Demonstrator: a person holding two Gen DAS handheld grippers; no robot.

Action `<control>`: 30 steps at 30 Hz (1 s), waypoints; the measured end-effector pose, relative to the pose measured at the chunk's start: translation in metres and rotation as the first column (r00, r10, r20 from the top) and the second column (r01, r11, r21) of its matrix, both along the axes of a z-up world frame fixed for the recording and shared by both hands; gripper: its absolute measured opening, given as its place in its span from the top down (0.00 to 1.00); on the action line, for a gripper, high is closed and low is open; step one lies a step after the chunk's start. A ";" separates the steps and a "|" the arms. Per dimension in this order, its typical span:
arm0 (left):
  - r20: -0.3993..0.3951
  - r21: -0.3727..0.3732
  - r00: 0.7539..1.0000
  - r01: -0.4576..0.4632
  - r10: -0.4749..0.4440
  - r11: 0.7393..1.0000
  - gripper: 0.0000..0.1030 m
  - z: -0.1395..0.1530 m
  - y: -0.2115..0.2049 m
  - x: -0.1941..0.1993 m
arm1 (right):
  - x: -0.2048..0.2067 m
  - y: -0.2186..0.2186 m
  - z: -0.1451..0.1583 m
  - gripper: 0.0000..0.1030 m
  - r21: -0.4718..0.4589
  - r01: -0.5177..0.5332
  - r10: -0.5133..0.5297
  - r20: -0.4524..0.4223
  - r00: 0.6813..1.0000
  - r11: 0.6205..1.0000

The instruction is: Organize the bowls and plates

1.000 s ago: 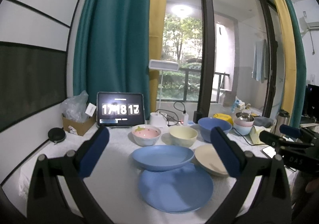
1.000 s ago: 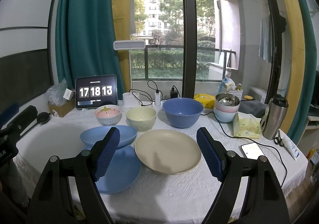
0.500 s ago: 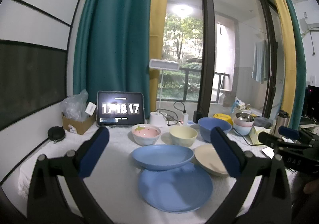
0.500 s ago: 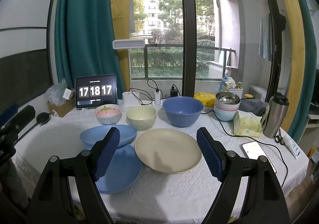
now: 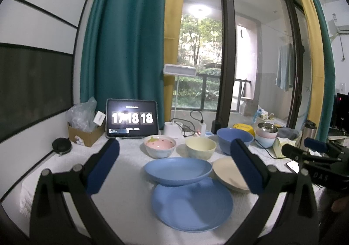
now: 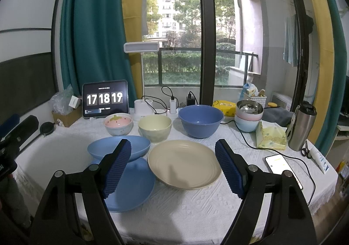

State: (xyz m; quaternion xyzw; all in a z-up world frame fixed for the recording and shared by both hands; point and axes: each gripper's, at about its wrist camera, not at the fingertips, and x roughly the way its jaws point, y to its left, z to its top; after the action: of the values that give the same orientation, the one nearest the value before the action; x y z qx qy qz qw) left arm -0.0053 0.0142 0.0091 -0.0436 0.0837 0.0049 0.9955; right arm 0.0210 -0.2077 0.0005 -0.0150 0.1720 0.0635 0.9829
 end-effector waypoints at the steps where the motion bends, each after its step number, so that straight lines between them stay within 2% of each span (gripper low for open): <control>1: -0.001 -0.001 1.000 0.001 -0.001 1.000 0.01 0.000 0.000 0.000 | 0.000 0.000 0.000 0.20 0.000 0.000 0.000 -0.001 1.000 1.000; 30: -0.009 0.000 1.000 -0.004 0.004 1.000 0.01 -0.008 0.001 -0.001 | 0.006 0.003 -0.005 0.20 -0.011 0.000 0.000 -0.009 1.000 1.000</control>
State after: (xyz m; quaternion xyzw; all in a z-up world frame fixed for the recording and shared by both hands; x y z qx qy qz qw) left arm -0.0059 0.0157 0.0011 -0.0436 0.0882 0.0071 0.9951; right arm 0.0271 -0.2044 -0.0043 -0.0200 0.1766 0.0627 0.9821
